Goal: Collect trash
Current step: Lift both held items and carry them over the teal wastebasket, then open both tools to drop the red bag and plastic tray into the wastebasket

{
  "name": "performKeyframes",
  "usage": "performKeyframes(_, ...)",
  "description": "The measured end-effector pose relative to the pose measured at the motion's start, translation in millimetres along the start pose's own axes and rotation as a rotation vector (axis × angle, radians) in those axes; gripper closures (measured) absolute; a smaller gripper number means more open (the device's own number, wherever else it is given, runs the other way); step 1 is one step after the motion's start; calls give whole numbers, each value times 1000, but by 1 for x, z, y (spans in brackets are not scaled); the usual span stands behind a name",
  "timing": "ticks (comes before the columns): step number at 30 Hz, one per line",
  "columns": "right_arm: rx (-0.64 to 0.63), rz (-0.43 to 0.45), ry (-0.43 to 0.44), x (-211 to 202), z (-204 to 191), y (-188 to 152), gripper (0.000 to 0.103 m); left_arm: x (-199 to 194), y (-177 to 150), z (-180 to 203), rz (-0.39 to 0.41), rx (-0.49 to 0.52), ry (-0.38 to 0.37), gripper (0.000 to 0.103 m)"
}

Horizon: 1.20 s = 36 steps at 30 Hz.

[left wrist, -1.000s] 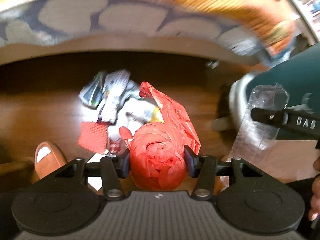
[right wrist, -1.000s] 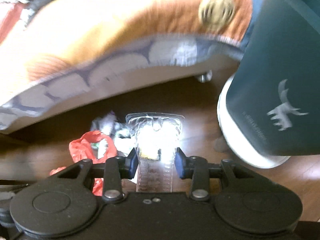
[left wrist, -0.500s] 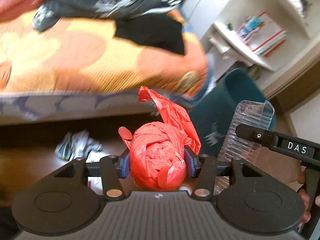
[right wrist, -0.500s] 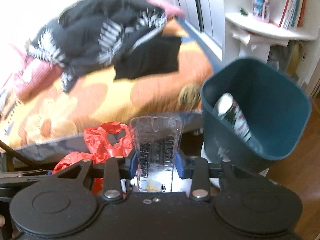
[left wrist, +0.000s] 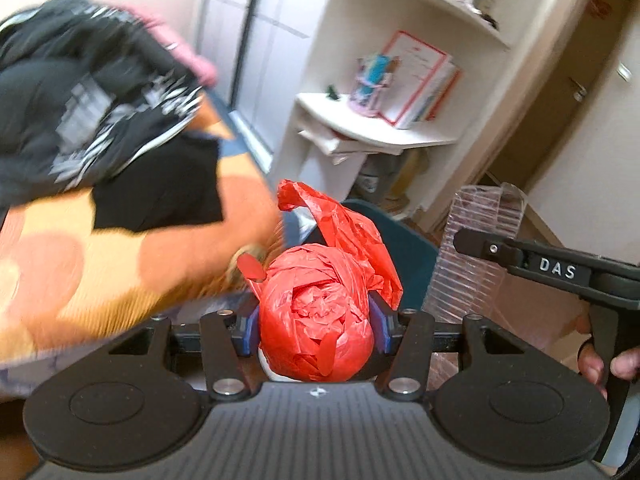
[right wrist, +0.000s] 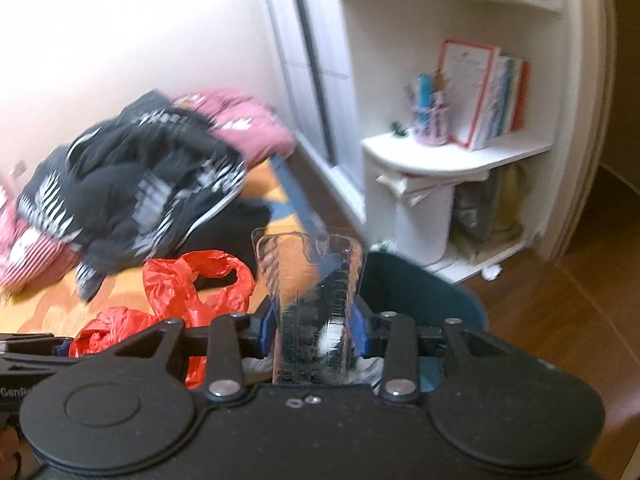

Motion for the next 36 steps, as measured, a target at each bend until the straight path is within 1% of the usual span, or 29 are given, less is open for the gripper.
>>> performKeyframes(2,12,27,-21,1,13,8,65,11,8,13,-3,20,-21,52)
performKeyframes(6,23,71,-62,10,37,18,65,46,13,35,-37,29,-59,52)
performKeyframes(8,15,78,-93,16,49,18,64,65,11,40,-62,26,-57,52)
performKeyframes(11,34,71,-114,31,69,10,64,90,3,46,-97,21,-61,52)
performKeyframes(14,37,73,-111,48,80,1,64,114,-6,51,-125,50,-41,52)
performKeyframes(15,35,66,-125,56,84,-4,64,121,-9,52,-135,63,-31,52)
performKeyframes(20,62,22,-141,85,96,-25,64,154,-24,57,-192,113,0,52)
performKeyframes(25,80,-59,-149,110,106,-48,63,183,-39,59,-249,142,16,52)
performKeyframes(32,134,-164,-160,129,117,-76,62,213,-62,57,-313,172,30,52)
performKeyframes(36,145,-201,-155,136,117,-88,59,224,-73,59,-346,192,31,51)
Point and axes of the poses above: each gripper's, at about its wrist camera, not at the fingertips, and x roughly the way its jaws point, z to its right, y to its top, the point moved 6 cm from there along x, roughly the way its jaws point, and after that the axes turned 11 degrees about z, right-handed, at the moved point
